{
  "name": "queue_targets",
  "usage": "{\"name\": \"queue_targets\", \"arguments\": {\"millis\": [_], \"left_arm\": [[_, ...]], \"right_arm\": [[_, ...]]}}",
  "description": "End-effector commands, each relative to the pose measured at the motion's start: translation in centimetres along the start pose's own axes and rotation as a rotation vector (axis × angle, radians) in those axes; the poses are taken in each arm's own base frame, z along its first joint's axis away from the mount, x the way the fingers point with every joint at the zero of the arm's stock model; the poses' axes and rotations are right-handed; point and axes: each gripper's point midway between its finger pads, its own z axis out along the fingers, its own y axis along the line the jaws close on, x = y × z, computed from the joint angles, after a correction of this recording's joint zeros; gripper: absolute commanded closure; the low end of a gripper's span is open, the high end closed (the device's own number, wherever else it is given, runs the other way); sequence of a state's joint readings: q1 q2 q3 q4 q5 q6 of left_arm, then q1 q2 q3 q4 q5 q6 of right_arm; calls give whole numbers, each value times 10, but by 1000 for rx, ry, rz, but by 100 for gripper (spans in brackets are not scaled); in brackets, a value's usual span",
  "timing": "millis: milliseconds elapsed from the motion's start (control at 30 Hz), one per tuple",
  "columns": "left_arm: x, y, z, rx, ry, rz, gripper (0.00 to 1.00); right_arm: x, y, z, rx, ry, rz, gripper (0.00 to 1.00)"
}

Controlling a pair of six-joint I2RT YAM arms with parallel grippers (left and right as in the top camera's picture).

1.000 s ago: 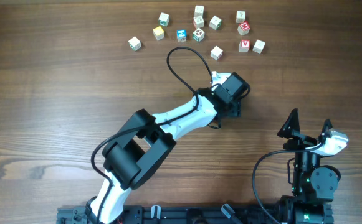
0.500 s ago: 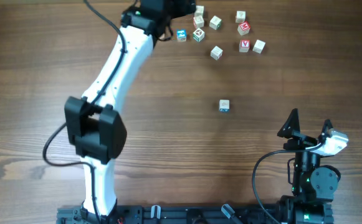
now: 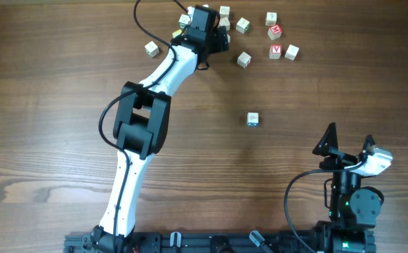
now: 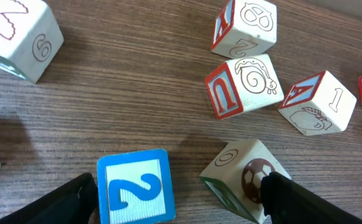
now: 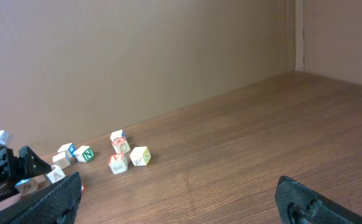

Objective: Form a tower
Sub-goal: 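Grasp a blue-faced block from the cluster with the left gripper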

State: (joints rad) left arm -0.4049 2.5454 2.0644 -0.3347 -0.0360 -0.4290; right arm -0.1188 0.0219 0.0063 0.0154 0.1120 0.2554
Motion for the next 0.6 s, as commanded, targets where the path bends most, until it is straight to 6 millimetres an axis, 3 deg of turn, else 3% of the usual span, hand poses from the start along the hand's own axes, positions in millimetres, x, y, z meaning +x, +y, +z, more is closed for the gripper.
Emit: {"name": "queue_targets", "arguments": {"millis": [0, 33, 100, 133, 200, 300, 400, 500, 567], "left_arm": [[21, 19, 17, -61, 42, -4, 15], [18, 21, 17, -69, 28, -5, 29], [18, 21, 17, -70, 28, -6, 33], [18, 21, 17, -69, 27, -6, 21], [10, 17, 16, -56, 2, -8, 14], [4, 20, 16, -52, -16, -14, 17], [-2, 20, 16, -45, -37, -78, 7], [-15, 21, 15, -23, -83, -168, 9], [-18, 20, 15, -18, -91, -169, 16]], "right_arm": [[-1, 0, 0, 1, -7, -16, 0], [-1, 0, 0, 0, -7, -16, 0], [-1, 0, 0, 0, -7, -16, 0], [-1, 0, 0, 0, -7, -16, 0], [-1, 0, 0, 0, -7, -16, 0], [-1, 0, 0, 1, -7, -16, 0], [-1, 0, 0, 0, -7, -16, 0], [-1, 0, 0, 0, -7, -16, 0], [-1, 0, 0, 0, -7, -16, 0]]}}
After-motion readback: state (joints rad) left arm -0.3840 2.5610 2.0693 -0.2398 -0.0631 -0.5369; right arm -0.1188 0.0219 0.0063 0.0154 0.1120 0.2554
